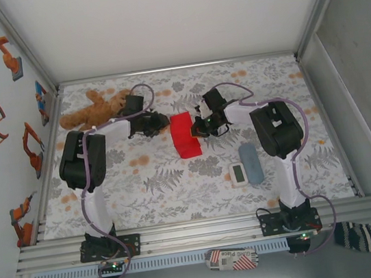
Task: Fold a paper plane with a square sheet of paper (pick it up from the middle)
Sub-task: First fold the square sheet of paper in half at the center of the table.
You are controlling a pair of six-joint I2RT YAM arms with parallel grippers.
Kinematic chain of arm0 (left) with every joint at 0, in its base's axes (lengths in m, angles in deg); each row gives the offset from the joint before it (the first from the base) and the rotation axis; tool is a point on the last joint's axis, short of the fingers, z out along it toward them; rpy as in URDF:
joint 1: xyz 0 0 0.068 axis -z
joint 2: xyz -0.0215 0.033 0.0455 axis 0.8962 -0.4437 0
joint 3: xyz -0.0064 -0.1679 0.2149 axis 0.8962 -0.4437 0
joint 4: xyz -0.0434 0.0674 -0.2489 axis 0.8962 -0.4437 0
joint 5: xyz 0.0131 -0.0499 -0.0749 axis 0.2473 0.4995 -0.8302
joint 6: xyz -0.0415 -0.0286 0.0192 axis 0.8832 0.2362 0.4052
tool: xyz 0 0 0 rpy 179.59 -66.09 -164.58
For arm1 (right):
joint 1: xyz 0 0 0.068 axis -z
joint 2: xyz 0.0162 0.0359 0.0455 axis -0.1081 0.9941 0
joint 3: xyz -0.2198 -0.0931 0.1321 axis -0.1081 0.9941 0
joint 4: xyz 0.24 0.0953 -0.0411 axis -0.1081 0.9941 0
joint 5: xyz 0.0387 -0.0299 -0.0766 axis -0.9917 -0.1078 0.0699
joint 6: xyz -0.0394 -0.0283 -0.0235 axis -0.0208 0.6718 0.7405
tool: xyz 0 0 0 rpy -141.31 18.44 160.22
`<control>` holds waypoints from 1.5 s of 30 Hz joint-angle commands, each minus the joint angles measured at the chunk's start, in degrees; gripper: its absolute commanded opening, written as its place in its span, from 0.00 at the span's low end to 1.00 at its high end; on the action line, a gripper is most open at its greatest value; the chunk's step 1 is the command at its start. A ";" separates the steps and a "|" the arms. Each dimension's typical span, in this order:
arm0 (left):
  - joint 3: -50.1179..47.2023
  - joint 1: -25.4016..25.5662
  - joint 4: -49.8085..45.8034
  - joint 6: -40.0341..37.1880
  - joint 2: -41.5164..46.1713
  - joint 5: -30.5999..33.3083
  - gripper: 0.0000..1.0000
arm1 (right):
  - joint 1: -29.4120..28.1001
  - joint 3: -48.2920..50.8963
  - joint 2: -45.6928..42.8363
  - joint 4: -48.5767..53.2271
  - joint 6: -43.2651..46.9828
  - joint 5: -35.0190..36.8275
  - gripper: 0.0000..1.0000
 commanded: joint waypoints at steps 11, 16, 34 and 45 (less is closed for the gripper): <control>8.53 2.28 -3.78 -0.45 -10.46 1.46 0.25 | -0.19 3.17 4.92 12.94 2.93 10.32 0.00; 10.84 -2.52 -7.85 -2.48 -13.10 4.28 0.25 | -0.21 3.43 5.19 12.94 3.12 10.72 0.00; 13.84 -0.64 -11.79 -6.20 -4.54 5.31 0.26 | -0.22 4.06 4.48 12.42 2.66 10.79 0.00; 18.67 1.04 -11.53 -2.65 -13.41 3.29 0.26 | -0.23 4.75 4.74 11.87 1.80 10.66 0.00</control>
